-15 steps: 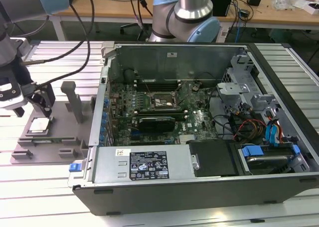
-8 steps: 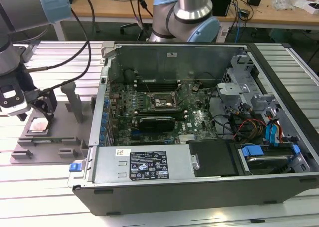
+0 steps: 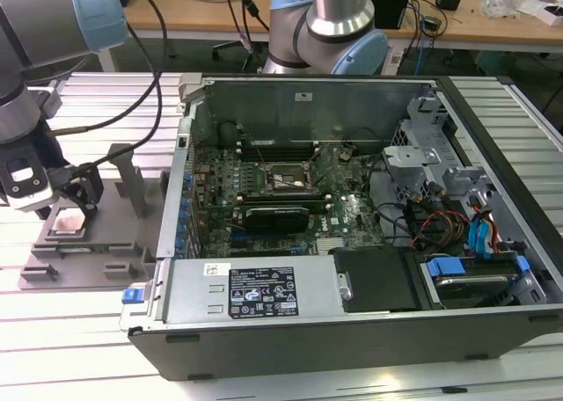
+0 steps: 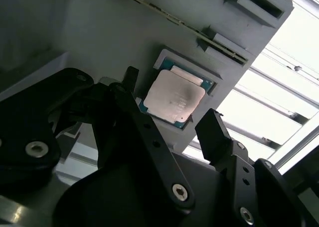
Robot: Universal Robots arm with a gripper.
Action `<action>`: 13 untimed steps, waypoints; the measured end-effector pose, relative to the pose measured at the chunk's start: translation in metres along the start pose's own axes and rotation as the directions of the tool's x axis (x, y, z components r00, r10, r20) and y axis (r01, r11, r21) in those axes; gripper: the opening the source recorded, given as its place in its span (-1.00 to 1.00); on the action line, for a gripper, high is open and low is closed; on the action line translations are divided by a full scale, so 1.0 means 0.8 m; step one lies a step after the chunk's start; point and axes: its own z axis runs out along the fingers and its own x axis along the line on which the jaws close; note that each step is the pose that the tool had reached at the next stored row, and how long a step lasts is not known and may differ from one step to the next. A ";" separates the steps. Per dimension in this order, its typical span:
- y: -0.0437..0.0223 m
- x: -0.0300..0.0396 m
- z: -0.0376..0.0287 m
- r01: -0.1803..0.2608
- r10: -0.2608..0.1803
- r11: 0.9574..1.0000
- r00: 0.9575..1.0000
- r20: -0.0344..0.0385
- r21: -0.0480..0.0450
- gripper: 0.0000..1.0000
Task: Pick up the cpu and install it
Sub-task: 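Pick up the cpu and move it towards the insertion slot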
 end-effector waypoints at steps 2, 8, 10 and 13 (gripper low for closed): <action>-0.0002 0.0002 0.0053 0.000 0.000 1.000 1.000 0.000 0.000 0.47; -0.0002 0.0054 0.0138 0.009 -0.009 1.000 1.000 0.000 0.000 0.47; 0.0005 0.0061 0.0151 0.011 -0.011 1.000 1.000 0.000 0.000 0.47; 0.0019 0.0064 0.0185 0.013 -0.013 1.000 1.000 0.000 0.000 0.47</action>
